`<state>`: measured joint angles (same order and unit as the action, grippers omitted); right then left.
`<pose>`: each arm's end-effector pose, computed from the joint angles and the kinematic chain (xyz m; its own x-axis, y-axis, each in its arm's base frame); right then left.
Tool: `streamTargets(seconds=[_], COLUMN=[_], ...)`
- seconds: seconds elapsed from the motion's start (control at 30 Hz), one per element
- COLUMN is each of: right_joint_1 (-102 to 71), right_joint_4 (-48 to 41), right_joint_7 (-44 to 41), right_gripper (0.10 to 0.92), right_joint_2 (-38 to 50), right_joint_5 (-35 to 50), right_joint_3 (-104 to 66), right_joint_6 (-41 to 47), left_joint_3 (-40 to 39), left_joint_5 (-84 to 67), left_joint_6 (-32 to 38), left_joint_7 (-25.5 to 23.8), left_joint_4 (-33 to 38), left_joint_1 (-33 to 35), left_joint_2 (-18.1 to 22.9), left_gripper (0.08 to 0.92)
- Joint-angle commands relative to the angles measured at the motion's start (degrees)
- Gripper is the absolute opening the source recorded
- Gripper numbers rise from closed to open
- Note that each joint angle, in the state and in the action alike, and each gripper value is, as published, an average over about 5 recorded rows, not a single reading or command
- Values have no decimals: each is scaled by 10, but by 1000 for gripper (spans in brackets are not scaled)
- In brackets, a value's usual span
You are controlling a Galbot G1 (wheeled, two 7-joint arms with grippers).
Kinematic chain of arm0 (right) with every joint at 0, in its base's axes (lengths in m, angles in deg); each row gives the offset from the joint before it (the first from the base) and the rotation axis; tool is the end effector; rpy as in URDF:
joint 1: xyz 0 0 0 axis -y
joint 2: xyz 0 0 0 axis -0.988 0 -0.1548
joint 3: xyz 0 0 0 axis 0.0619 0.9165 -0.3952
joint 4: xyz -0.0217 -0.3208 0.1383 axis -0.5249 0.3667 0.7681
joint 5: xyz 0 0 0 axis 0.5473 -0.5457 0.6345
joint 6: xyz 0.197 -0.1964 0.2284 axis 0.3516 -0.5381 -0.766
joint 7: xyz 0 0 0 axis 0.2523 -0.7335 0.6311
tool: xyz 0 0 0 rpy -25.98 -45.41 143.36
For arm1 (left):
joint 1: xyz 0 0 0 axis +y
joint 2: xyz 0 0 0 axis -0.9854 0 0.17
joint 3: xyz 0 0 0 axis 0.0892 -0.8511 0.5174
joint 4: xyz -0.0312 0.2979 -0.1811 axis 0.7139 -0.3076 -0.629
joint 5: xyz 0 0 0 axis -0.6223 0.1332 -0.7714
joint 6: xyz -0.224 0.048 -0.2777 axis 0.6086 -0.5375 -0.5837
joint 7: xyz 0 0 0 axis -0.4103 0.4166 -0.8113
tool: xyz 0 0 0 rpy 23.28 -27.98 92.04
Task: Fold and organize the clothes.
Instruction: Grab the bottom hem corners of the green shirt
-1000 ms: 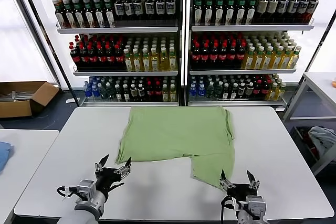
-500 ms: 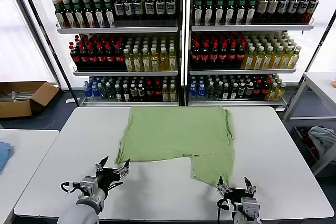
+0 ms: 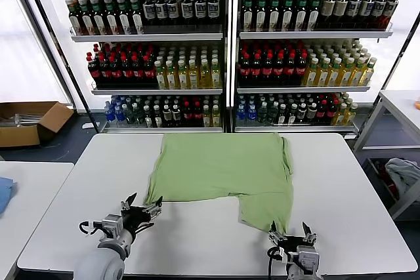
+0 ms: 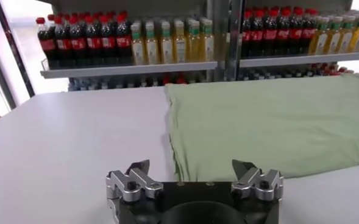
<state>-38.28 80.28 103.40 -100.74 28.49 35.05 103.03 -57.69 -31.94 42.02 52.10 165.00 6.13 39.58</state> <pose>0.1770 0.0251 -0.2784 -0.8462 0.1451 0.5126 0.1159 0.9893 -0.0888 0.2641 0.0538 -0.3080 -0.8934 0.1145 0.4344 0.1324 0.9911 0.0111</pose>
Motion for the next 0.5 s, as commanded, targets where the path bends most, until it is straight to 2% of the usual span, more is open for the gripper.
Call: streamTargets(seconds=[0.03, 0.4, 0.5], right_joint_1=[2, 14, 15], right_joint_4=[-8, -33, -36], right_joint_7=[-2, -10, -10], right_gripper=[823, 823, 823], right_joint_2=[-2, -6, -5], right_joint_5=[-1, 6, 8], right_joint_3=[1, 5, 5], right_joint_6=[0, 0, 0], left_joint_3=[-10, -17, -19], left_joint_5=[-3, 0, 0], left_joint_6=[3, 5, 3], left_joint_7=[-3, -13, -16], left_joint_4=[-35, -44, -43], left_joint_1=[-33, -34, -33], left_joint_2=[-5, -11, -11], left_gripper=[823, 823, 798])
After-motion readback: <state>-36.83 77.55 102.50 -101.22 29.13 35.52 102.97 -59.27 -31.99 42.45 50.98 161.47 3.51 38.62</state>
